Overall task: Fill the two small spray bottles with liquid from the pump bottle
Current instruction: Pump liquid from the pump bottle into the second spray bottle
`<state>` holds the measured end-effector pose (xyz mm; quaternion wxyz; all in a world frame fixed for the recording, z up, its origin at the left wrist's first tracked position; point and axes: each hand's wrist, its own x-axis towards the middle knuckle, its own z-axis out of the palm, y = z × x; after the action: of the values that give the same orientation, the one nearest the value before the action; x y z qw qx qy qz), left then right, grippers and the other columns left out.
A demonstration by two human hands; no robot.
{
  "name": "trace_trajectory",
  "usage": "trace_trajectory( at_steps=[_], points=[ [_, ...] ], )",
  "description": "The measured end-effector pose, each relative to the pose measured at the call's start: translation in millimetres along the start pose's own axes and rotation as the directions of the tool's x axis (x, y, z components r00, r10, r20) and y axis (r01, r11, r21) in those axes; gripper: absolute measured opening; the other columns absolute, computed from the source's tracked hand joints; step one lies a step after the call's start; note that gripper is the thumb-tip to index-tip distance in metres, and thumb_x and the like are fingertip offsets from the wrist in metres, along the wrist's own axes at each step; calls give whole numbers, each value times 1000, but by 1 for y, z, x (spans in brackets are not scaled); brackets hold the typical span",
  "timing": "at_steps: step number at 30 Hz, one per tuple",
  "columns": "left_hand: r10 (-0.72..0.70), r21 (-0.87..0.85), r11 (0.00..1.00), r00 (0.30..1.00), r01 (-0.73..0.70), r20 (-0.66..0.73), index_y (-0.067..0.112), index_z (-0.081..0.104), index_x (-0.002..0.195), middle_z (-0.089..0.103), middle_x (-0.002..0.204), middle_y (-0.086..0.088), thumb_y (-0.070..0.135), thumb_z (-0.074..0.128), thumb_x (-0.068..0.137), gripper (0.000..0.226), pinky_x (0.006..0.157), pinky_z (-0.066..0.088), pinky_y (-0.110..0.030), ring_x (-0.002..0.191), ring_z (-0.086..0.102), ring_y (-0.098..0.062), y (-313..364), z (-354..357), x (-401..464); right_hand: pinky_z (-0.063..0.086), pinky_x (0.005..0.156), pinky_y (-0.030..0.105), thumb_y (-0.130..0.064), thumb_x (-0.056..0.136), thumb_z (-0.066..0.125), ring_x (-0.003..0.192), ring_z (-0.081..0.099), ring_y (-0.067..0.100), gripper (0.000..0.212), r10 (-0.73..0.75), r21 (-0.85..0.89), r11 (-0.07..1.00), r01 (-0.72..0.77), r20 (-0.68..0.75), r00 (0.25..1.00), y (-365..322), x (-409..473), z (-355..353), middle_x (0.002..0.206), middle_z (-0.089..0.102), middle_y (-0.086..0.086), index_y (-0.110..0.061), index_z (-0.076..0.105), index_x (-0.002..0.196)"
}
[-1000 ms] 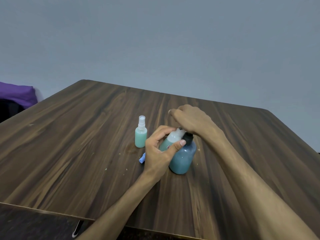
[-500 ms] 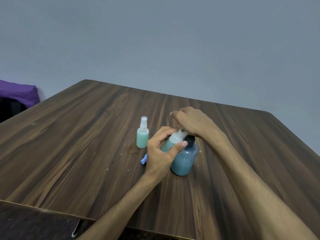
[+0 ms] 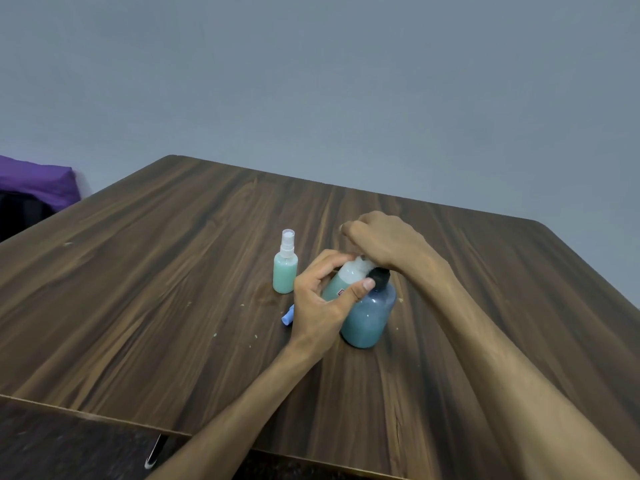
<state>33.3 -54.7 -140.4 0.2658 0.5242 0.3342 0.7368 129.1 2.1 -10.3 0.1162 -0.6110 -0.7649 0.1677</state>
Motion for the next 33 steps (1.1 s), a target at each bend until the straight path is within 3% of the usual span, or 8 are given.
trace_trajectory(
  at_steps=[4, 9, 13, 17, 21, 24, 28, 33],
  points=[
    [-15, -9, 1000, 1000, 16, 15, 3, 73, 100, 71, 98, -7, 19, 82, 82, 26, 88, 56, -41, 96, 69, -24, 0, 3, 2, 39, 68, 40, -36, 86, 42, 77, 58, 24, 28, 26, -11, 1000, -26, 76, 997, 1, 4, 6, 89, 67, 6, -17, 62, 79],
    [16, -16, 1000, 1000, -16, 2, 9, 74, 99, 71, 97, -5, 15, 82, 82, 20, 88, 57, -41, 95, 69, -23, 1, 1, 0, 50, 83, 46, -46, 92, 43, 88, 65, 25, 38, 6, 24, 1000, -7, 32, 999, 0, 2, 3, 97, 72, 3, -18, 68, 87],
    [-8, 1, 1000, 1000, 8, 23, 4, 73, 99, 71, 97, -7, 10, 83, 82, 21, 87, 57, -42, 95, 69, -24, 0, 2, 2, 40, 68, 40, -44, 88, 38, 81, 61, 23, 36, 11, -42, 999, -8, 70, 997, -1, 2, 7, 98, 70, 5, -19, 64, 83],
    [34, 2, 999, 999, -34, 11, 9, 74, 101, 72, 99, -5, 10, 83, 82, 21, 89, 58, -40, 97, 70, -23, 1, 0, 0, 47, 82, 46, -50, 95, 40, 90, 64, 26, 41, 0, 14, 1000, 0, 22, 1000, 0, 1, 4, 97, 70, 3, -19, 66, 87],
    [2, 5, 1000, 1000, -2, 21, 2, 72, 99, 71, 96, -8, 8, 82, 82, 20, 87, 56, -39, 94, 69, -22, 0, 0, 2, 45, 76, 44, -47, 89, 38, 86, 64, 25, 39, -3, -16, 1000, 4, 78, 997, -3, 2, 7, 97, 71, 4, -19, 65, 84],
    [31, -6, 1000, 999, -31, 16, 7, 74, 101, 72, 99, -5, 11, 82, 83, 21, 89, 57, -39, 98, 70, -23, 0, 0, 0, 48, 83, 45, -51, 95, 40, 89, 64, 24, 42, 1, 4, 1000, -1, 28, 1000, 0, -1, 3, 96, 70, 2, -18, 67, 91],
    [9, -1, 1000, 999, -9, 32, 3, 73, 100, 71, 97, -5, 14, 82, 83, 22, 87, 57, -39, 95, 69, -22, 0, 1, 3, 45, 76, 45, -48, 86, 32, 90, 63, 25, 43, -25, -68, 997, 32, 96, 995, -2, 4, 8, 105, 70, 4, -21, 65, 89],
    [43, -21, 999, 999, -42, 20, 12, 74, 99, 71, 96, 0, 13, 82, 83, 19, 87, 55, -35, 94, 69, -19, 1, 1, 1, 45, 79, 44, -47, 95, 43, 87, 62, 23, 36, 0, 12, 1000, 0, 12, 1000, 1, 4, 3, 96, 69, 2, -19, 65, 89]
  ],
)
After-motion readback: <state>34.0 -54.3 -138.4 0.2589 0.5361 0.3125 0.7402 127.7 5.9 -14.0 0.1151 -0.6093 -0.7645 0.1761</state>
